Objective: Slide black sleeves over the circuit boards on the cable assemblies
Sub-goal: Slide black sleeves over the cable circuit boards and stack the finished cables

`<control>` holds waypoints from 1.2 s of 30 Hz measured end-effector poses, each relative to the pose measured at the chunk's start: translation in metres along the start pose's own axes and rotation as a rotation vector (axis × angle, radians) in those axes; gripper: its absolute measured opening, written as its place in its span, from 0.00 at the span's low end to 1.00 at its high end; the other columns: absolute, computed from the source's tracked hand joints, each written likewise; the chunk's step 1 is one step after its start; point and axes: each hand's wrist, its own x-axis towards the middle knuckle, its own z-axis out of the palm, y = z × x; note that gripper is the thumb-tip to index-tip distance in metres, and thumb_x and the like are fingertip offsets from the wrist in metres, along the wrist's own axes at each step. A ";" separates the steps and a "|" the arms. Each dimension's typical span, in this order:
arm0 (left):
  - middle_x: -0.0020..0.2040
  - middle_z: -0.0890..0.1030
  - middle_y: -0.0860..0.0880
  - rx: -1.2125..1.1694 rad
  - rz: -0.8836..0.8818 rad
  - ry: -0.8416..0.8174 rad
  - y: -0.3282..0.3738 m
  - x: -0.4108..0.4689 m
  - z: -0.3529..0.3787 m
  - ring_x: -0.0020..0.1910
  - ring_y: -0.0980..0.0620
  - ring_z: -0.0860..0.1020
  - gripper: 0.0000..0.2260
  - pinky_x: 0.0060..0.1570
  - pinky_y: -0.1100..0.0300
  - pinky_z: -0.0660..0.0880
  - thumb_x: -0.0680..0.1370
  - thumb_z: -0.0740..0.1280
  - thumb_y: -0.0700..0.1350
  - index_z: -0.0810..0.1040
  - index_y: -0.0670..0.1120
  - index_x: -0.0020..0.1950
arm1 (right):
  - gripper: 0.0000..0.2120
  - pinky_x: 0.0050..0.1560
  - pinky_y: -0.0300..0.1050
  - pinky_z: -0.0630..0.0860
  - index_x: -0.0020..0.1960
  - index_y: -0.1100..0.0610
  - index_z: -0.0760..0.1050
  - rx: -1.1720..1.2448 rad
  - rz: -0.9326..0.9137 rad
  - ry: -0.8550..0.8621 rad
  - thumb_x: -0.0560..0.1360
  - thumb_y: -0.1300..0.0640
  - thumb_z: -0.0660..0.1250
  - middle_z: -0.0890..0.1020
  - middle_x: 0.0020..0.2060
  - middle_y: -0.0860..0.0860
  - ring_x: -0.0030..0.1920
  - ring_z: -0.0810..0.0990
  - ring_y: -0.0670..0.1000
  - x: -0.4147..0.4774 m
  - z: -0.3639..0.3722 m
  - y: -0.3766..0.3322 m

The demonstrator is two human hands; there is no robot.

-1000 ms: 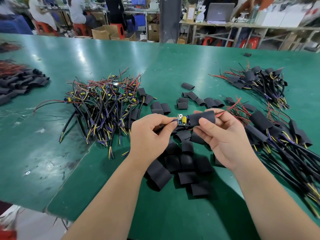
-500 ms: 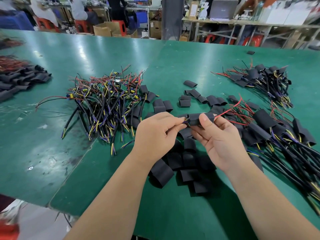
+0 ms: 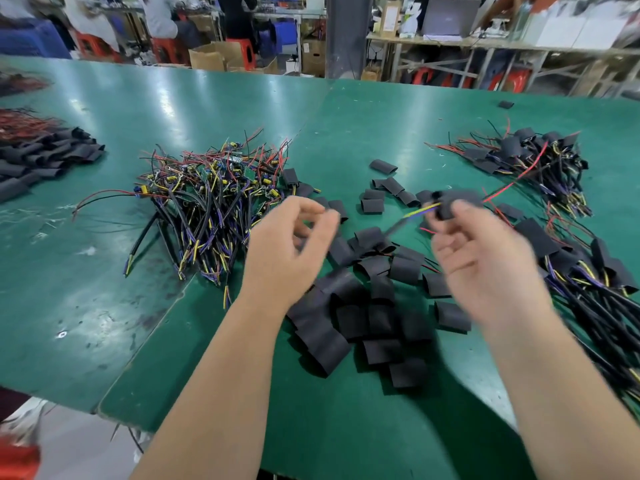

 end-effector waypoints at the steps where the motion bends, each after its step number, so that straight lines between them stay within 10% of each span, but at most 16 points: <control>1: 0.44 0.80 0.55 0.168 -0.047 0.044 -0.008 0.004 -0.005 0.45 0.55 0.76 0.14 0.47 0.61 0.72 0.77 0.60 0.57 0.78 0.49 0.49 | 0.04 0.28 0.33 0.71 0.52 0.61 0.69 0.006 -0.042 0.035 0.77 0.65 0.62 0.74 0.40 0.59 0.28 0.79 0.45 0.006 -0.005 -0.013; 6: 0.64 0.72 0.45 0.838 -0.513 0.007 -0.039 0.011 -0.018 0.64 0.41 0.67 0.17 0.62 0.47 0.60 0.78 0.63 0.52 0.74 0.48 0.65 | 0.10 0.30 0.38 0.72 0.51 0.48 0.79 -0.535 -0.399 0.167 0.70 0.56 0.66 0.79 0.36 0.48 0.31 0.76 0.44 0.025 -0.034 -0.065; 10: 0.53 0.77 0.47 0.933 -0.510 0.002 -0.044 0.016 -0.018 0.57 0.41 0.72 0.13 0.58 0.48 0.60 0.78 0.62 0.57 0.81 0.52 0.52 | 0.21 0.55 0.60 0.76 0.59 0.51 0.79 -1.427 -0.535 0.248 0.68 0.51 0.59 0.83 0.51 0.56 0.52 0.80 0.61 0.027 -0.053 -0.067; 15: 0.30 0.75 0.50 0.855 -0.490 0.196 -0.045 0.018 -0.021 0.47 0.43 0.72 0.21 0.55 0.49 0.60 0.80 0.55 0.53 0.76 0.47 0.32 | 0.16 0.63 0.65 0.67 0.57 0.51 0.79 -1.576 -0.549 0.442 0.70 0.57 0.65 0.76 0.59 0.57 0.62 0.71 0.63 0.024 -0.052 -0.048; 21: 0.41 0.81 0.59 0.234 -0.158 0.368 -0.023 0.016 -0.022 0.47 0.50 0.79 0.14 0.56 0.48 0.69 0.81 0.56 0.46 0.81 0.50 0.47 | 0.08 0.49 0.42 0.72 0.46 0.51 0.82 -1.374 -0.560 0.188 0.72 0.62 0.67 0.84 0.41 0.51 0.43 0.81 0.52 0.013 -0.032 -0.024; 24: 0.38 0.79 0.64 -0.057 -0.036 0.320 -0.017 0.013 -0.020 0.36 0.59 0.75 0.13 0.38 0.61 0.72 0.82 0.57 0.44 0.81 0.49 0.46 | 0.09 0.38 0.41 0.74 0.49 0.59 0.81 -0.959 -0.170 -0.026 0.73 0.67 0.67 0.85 0.34 0.49 0.32 0.81 0.47 0.008 -0.018 -0.006; 27: 0.29 0.76 0.65 -0.201 -0.055 0.221 -0.013 0.011 -0.016 0.22 0.61 0.63 0.13 0.25 0.71 0.57 0.82 0.58 0.41 0.81 0.47 0.46 | 0.25 0.33 0.37 0.75 0.63 0.60 0.74 -0.411 0.236 -0.259 0.66 0.68 0.70 0.85 0.49 0.57 0.34 0.81 0.49 0.002 -0.010 0.006; 30: 0.33 0.80 0.64 -0.221 -0.029 0.132 -0.014 0.011 -0.014 0.22 0.60 0.60 0.13 0.23 0.71 0.55 0.82 0.58 0.41 0.81 0.46 0.45 | 0.32 0.37 0.36 0.77 0.63 0.48 0.73 -0.143 0.198 -0.383 0.61 0.66 0.71 0.83 0.55 0.58 0.39 0.83 0.49 0.002 -0.010 0.007; 36: 0.38 0.82 0.44 -0.097 -0.107 0.110 -0.016 0.010 -0.012 0.24 0.57 0.61 0.17 0.29 0.60 0.60 0.82 0.56 0.45 0.76 0.59 0.38 | 0.20 0.41 0.35 0.77 0.54 0.52 0.82 -0.092 -0.002 -0.468 0.66 0.68 0.66 0.84 0.35 0.50 0.40 0.84 0.48 0.003 -0.013 0.001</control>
